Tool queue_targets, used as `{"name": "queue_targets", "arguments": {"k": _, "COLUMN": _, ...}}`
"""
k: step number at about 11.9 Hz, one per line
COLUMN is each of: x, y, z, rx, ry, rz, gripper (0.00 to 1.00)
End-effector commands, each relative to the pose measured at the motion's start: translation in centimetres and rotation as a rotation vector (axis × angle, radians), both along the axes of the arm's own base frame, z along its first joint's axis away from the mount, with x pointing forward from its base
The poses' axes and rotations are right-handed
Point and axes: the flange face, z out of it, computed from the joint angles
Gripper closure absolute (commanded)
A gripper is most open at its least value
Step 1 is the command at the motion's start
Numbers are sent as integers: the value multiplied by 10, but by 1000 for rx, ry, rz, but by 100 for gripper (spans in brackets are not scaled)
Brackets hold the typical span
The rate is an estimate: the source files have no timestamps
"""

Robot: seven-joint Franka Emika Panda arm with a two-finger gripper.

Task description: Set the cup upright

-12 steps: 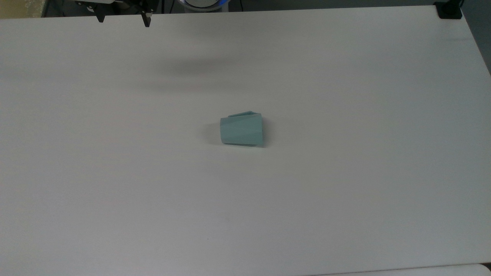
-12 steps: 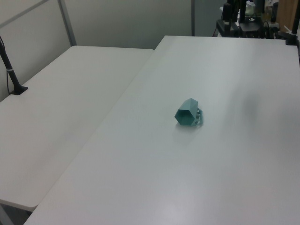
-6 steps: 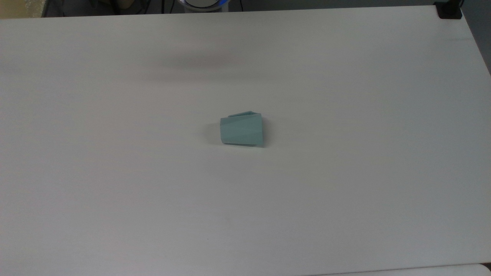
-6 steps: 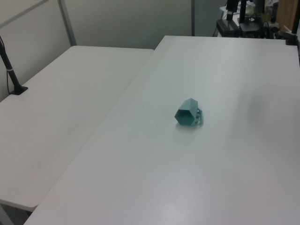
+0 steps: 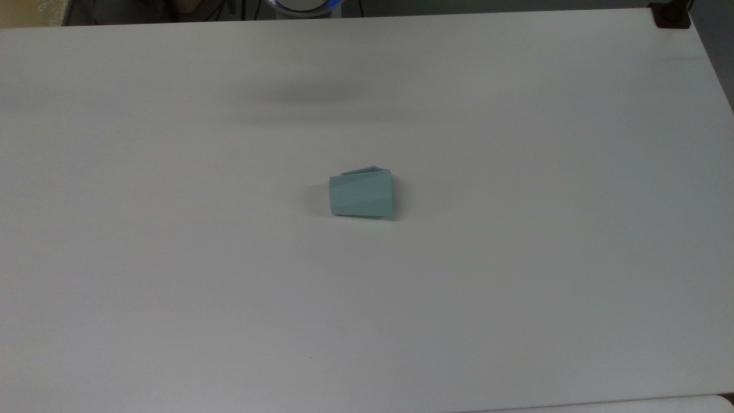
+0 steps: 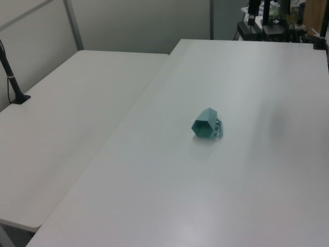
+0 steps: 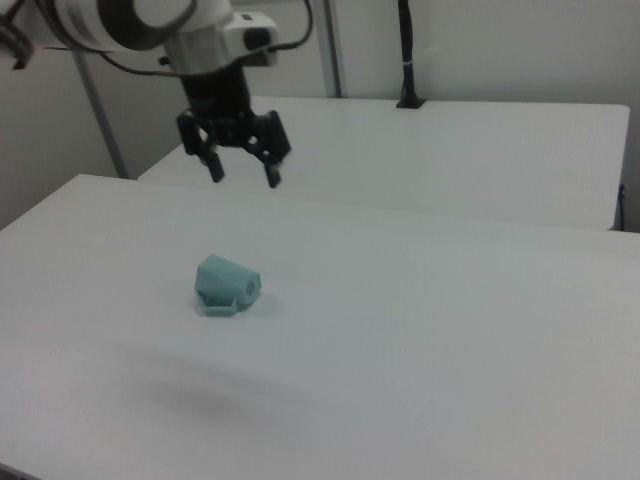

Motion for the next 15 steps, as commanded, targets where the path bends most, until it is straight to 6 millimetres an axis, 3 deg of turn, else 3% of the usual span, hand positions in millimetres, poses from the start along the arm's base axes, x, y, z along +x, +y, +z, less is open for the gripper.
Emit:
{"name": "queue_targets", "arguments": {"k": 1, "x": 3, "y": 66, "z": 16, "rx": -85, "ry": -21, "rz": 18, "gripper": 0}}
{"name": "queue_targets", "arguments": {"k": 3, "x": 7, "y": 116, "z": 9, "rx": -151, "ry": -34, "rz": 85, "gripper": 0}}
{"name": "queue_targets", "arguments": {"k": 7, "x": 28, "y": 168, "z": -7, "rx": -146, "ry": -41, "rz": 82, "gripper": 0}}
{"name": "queue_targets", "arguments": {"k": 11, "x": 49, "y": 234, "z": -53, "rx": -229, "ry": -41, "rz": 68, "gripper": 0}}
{"name": "queue_targets", "arguments": {"k": 15, "x": 46, "y": 294, "z": -98, "rx": -400, "ry": -73, "rz": 103, "gripper": 0}}
